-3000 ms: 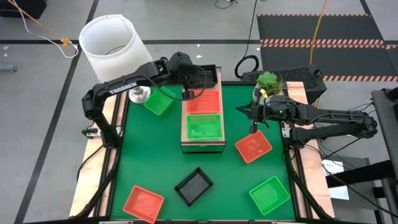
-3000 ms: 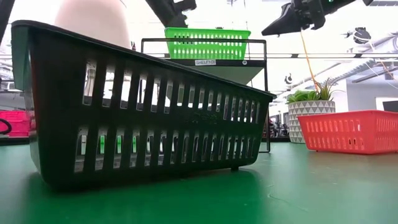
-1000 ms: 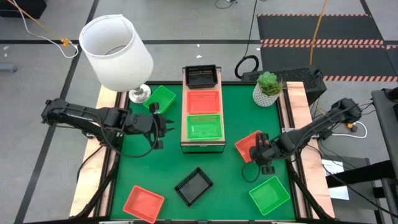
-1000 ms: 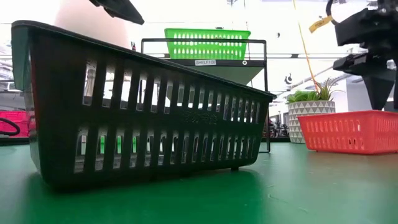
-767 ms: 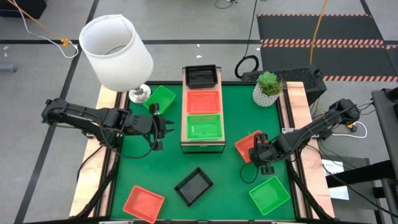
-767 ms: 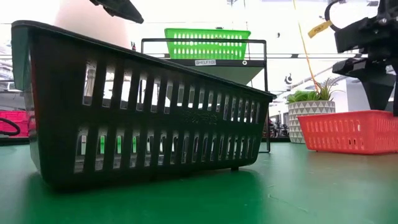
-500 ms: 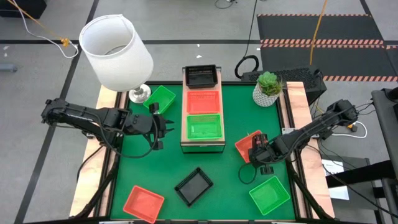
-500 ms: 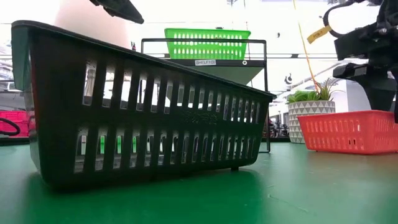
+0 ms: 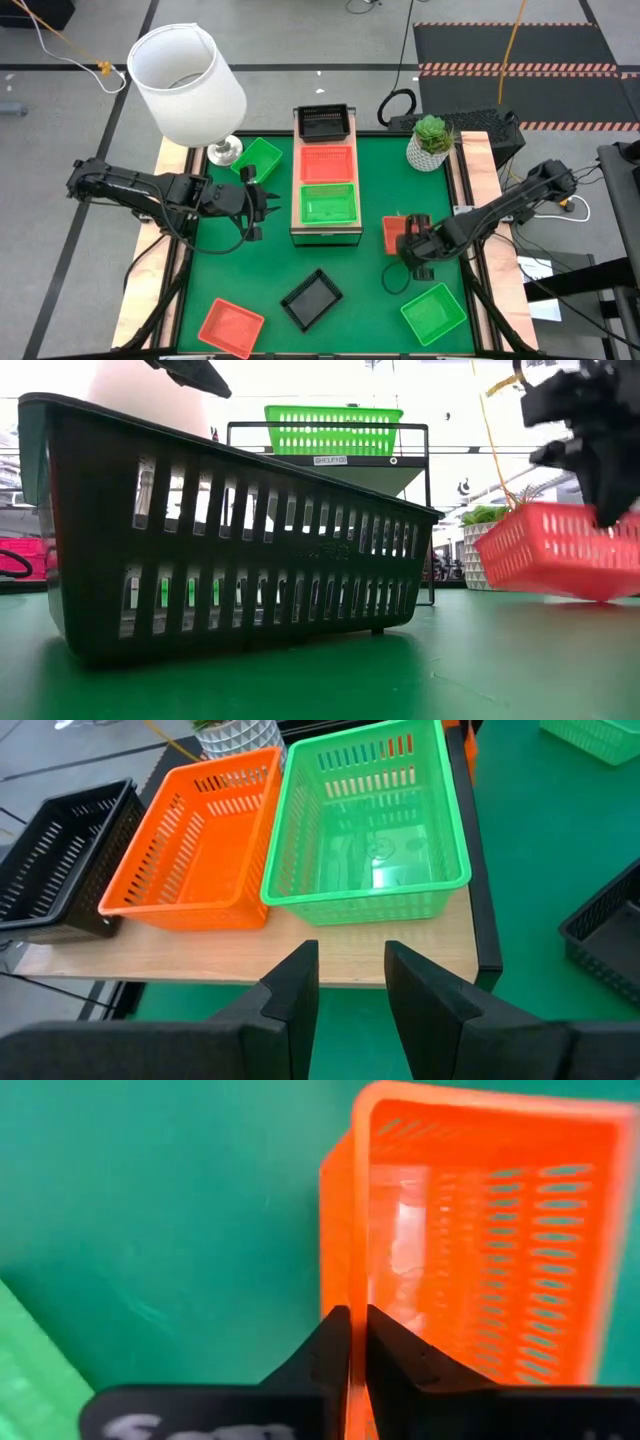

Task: Stack baskets on shelf by color
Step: Stack the top orange bin on top of the orange bin on the shelf

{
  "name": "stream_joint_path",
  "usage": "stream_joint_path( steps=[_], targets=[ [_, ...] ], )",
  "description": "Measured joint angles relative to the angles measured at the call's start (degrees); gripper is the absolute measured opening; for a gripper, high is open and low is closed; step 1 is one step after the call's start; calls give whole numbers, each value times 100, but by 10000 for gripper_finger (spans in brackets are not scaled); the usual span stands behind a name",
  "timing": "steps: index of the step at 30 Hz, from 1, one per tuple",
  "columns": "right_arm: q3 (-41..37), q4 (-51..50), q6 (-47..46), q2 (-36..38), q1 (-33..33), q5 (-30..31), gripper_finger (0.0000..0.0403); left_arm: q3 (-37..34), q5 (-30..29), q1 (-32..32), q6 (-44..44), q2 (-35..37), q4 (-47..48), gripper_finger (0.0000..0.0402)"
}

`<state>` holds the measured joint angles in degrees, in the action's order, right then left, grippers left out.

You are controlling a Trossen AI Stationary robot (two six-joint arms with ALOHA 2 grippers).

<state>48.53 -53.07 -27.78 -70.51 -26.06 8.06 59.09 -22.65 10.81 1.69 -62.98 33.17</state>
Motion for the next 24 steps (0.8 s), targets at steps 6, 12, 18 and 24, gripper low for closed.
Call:
stream_joint_path(
  steps=[6, 12, 18, 24],
  targets=[
    [977, -903, -472, 11, 12, 555, 8, 0, -2, 0, 74, 0, -25, 120],
    [2204, -1738, -670, -3, 13, 1533, 10, 0, -2, 0, 72, 0, -12, 120],
    [3608, -2487, -193, -263, 67, 2476, 7, 0, 0, 0, 70, 0, 16, 120],
    [4687, -2681, 741, -630, 413, 2774, 6, 0, 0, 0, 61, -1, 17, 120]
  ],
)
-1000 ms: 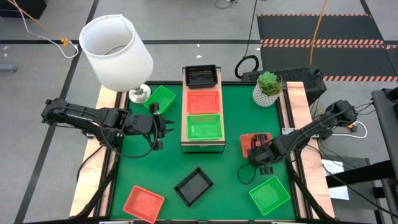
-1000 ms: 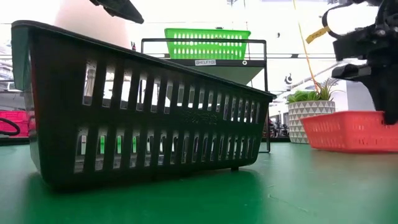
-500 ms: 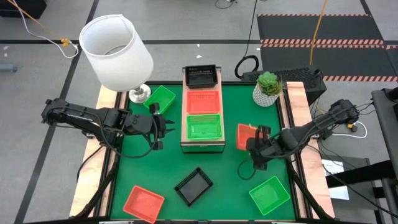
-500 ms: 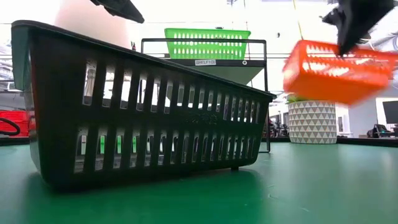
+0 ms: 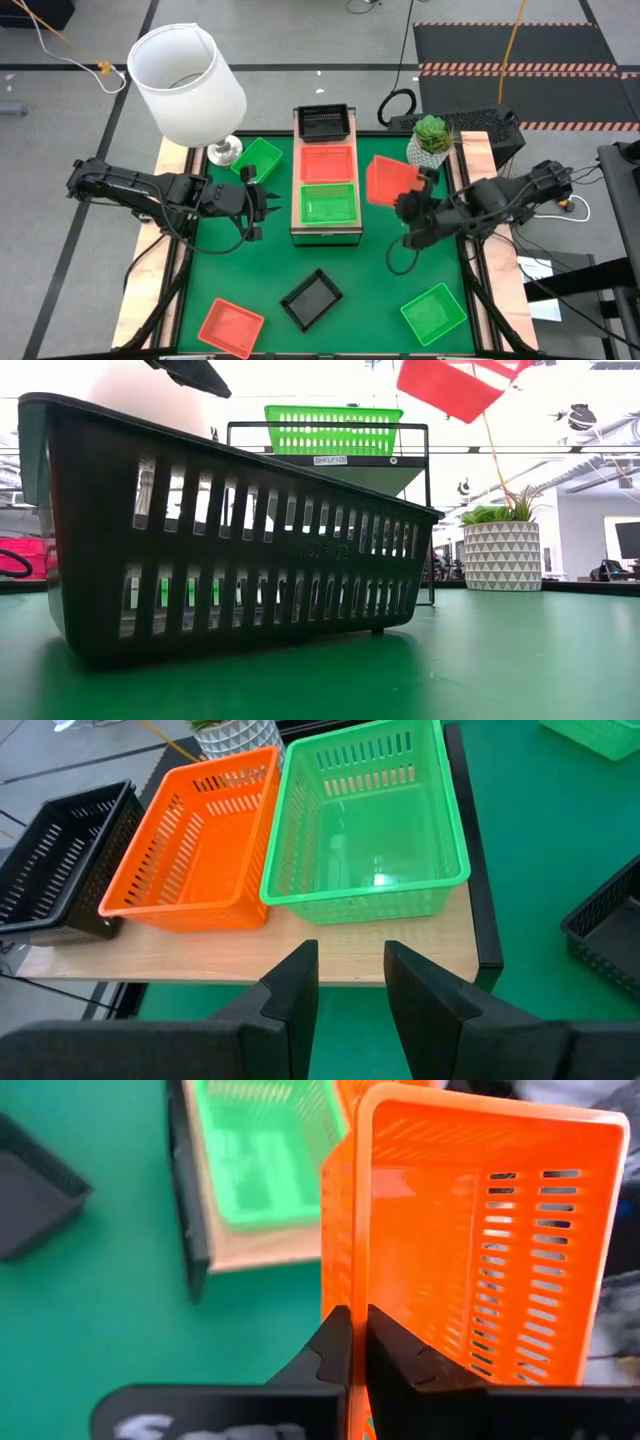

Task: Stack baskets on shelf by color
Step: Stack the top orange bin on top of the orange bin on the shelf

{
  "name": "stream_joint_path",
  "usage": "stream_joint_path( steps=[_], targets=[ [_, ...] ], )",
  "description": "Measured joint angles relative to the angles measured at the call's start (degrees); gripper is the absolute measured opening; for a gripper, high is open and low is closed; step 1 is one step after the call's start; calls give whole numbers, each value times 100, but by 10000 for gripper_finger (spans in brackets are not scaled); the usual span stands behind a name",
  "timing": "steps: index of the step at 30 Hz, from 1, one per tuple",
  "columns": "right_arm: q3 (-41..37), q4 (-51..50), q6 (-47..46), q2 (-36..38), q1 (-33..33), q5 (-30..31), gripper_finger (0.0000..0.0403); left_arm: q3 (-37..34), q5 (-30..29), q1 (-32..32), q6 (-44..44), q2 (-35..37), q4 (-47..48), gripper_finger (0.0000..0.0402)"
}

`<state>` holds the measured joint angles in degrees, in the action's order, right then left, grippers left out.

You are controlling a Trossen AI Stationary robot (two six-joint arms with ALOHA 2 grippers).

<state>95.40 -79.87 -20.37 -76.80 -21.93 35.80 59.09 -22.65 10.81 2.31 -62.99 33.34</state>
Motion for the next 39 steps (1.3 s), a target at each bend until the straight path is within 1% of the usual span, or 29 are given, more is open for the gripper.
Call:
stream_joint_path(
  steps=[4, 8, 14, 18, 21, 25, 29, 30, 35, 39],
  targets=[
    [504, 87, 758, -292, 346, 142, 8, 0, 0, 0, 0, 0, 0, 120],
    [947, 266, 1584, -613, 720, 149, 12, 1, 0, -1, 0, 0, 2, 120],
    [1748, 643, 2853, -1131, 1313, -266, 13, 2, 1, 0, -21, 0, -7, 120],
    [1914, 1143, 3613, -1376, 1705, -585, 14, 2, 2, 0, -87, 1, -8, 120],
    [1936, 1474, 4025, -1580, 1962, -611, 14, 2, 2, 0, -87, -2, -9, 120],
    [1936, 1640, 4297, -1900, 2256, -743, 15, 2, 2, 0, -98, 1, -9, 120],
    [1933, 1890, 4327, -2197, 2450, -1451, 15, 2, 2, 0, -106, 0, -1, 120],
    [1933, 1938, 4341, -2261, 2461, -1524, 15, 2, 2, 0, -120, 1, 1, 120],
    [1931, 1980, 4408, -2543, 2519, -1514, 15, 2, 2, 0, -138, 0, 79, 120],
    [1931, 1973, 4357, -2630, 2567, -1507, 15, 2, 2, -1, -137, -2, 178, 120]
  ],
)
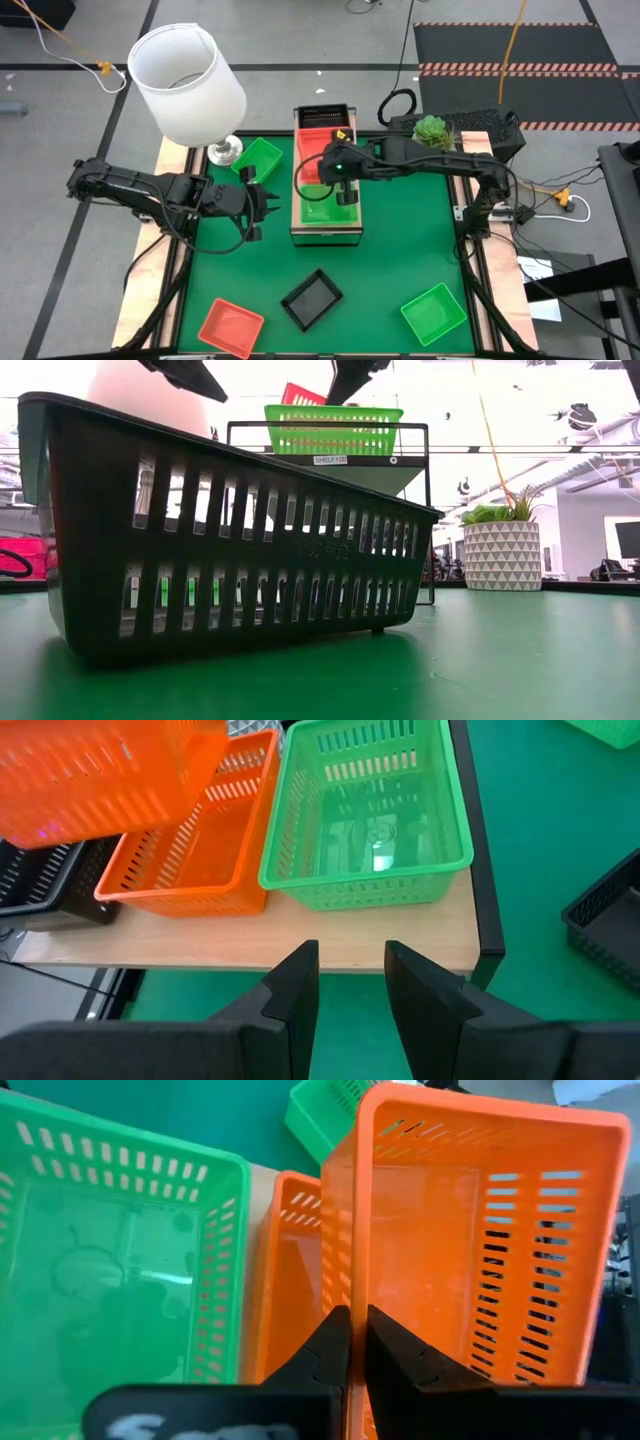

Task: Stack baskets on shelf by color
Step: Stack the top orange bin on top of the orange bin on the shelf

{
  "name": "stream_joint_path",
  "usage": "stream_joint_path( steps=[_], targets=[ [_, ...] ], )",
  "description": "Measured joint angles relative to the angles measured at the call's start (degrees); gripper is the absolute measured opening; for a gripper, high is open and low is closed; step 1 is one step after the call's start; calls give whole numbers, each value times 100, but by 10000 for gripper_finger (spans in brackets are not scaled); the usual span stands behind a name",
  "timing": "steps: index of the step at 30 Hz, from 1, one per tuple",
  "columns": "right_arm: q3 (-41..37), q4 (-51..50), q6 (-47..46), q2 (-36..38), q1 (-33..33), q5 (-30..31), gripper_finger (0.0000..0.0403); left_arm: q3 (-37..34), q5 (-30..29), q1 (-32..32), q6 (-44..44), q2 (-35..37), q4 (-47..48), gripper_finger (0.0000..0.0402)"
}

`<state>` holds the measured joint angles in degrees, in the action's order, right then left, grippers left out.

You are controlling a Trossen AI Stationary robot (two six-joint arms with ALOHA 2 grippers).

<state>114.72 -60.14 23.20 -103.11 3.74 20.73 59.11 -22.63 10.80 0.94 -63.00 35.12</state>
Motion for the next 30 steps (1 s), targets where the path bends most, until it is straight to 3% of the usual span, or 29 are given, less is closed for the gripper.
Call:
stream_joint_path(
  steps=[30],
  targets=[
    [-415, 22, -151, 0, 169, -4, 15, 0, 0, 1, -68, 0, 146, 120]
  ],
)
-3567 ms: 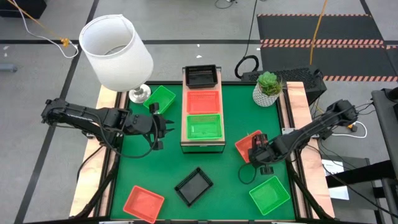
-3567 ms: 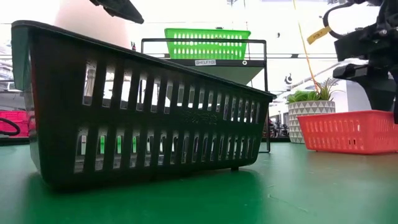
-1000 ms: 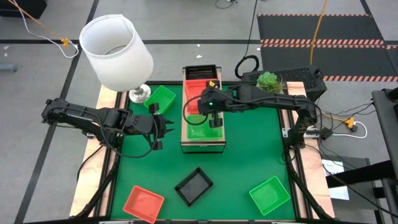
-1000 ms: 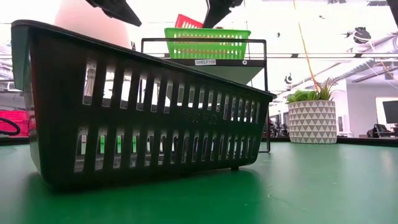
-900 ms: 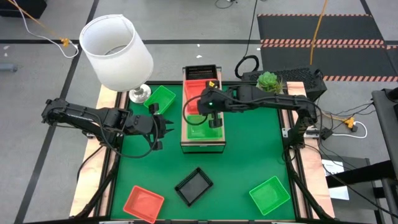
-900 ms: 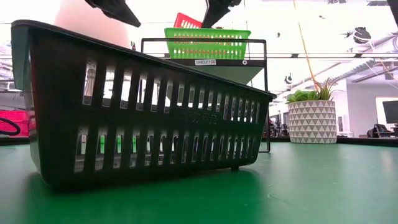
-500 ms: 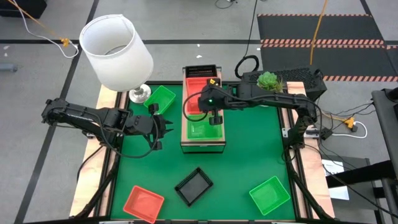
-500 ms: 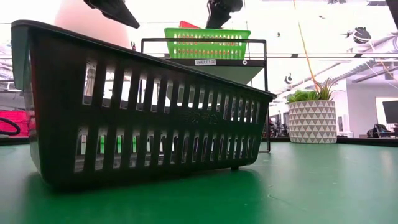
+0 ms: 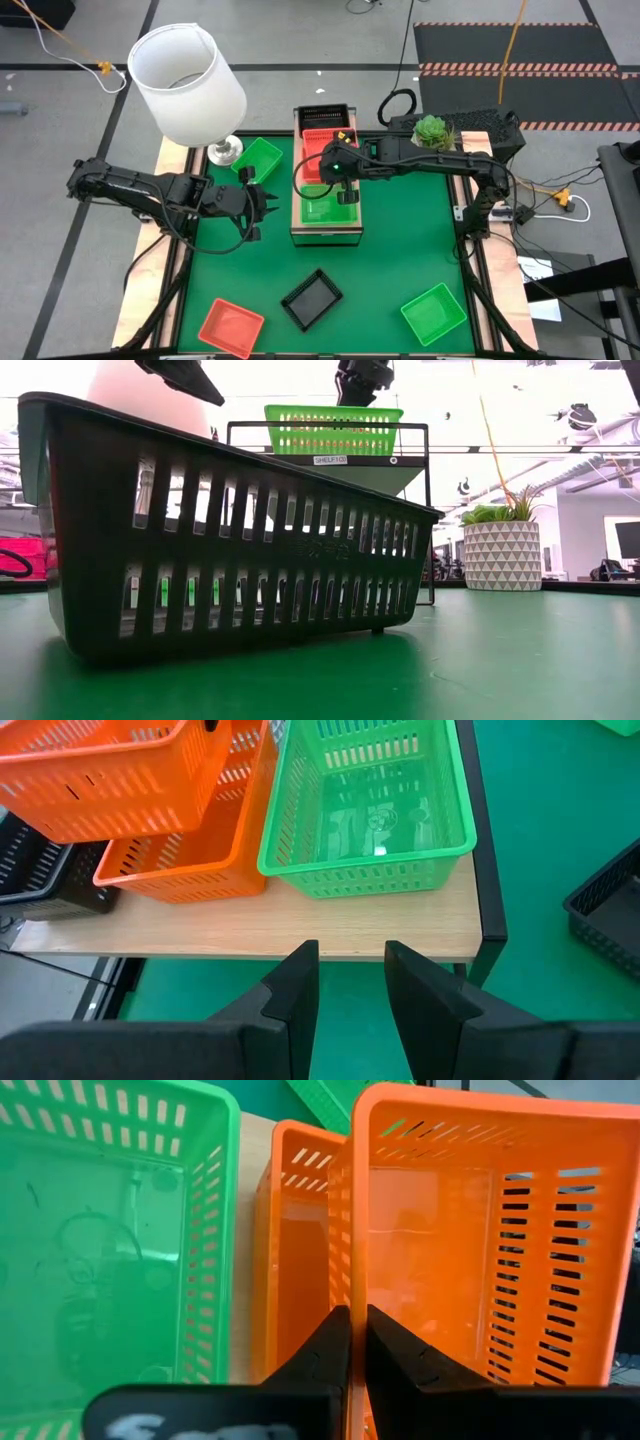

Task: Stack baskets on shelf by color
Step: Stack the top orange bin on top of the orange bin on the shelf

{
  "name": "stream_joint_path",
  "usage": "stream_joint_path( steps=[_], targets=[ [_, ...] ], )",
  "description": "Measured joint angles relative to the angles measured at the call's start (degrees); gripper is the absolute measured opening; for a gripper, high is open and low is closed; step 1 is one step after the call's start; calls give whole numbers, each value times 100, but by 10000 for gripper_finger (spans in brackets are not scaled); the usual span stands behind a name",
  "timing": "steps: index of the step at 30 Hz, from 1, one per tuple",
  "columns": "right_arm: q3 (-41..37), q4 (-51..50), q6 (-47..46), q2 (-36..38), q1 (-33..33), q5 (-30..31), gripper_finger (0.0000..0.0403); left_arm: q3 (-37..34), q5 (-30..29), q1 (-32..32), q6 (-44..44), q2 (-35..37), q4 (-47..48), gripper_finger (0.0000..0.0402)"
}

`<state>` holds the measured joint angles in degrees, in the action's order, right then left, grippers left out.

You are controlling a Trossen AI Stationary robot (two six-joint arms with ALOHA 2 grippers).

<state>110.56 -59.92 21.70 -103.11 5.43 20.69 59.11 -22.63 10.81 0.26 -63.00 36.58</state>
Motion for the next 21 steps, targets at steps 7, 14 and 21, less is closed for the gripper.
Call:
stream_joint_path(
  steps=[7, 14, 21],
  targets=[
    [0, 9, 0, 0, -2, -2, 16, 0, 0, 0, -4, 0, 3, 120],
    [0, 3, 0, 0, -28, -160, 18, 0, 0, 0, -14, 0, 11, 120],
    [0, 9, -22, 0, -28, -148, 54, 0, 0, -1, -18, 0, 11, 120]
  ],
)
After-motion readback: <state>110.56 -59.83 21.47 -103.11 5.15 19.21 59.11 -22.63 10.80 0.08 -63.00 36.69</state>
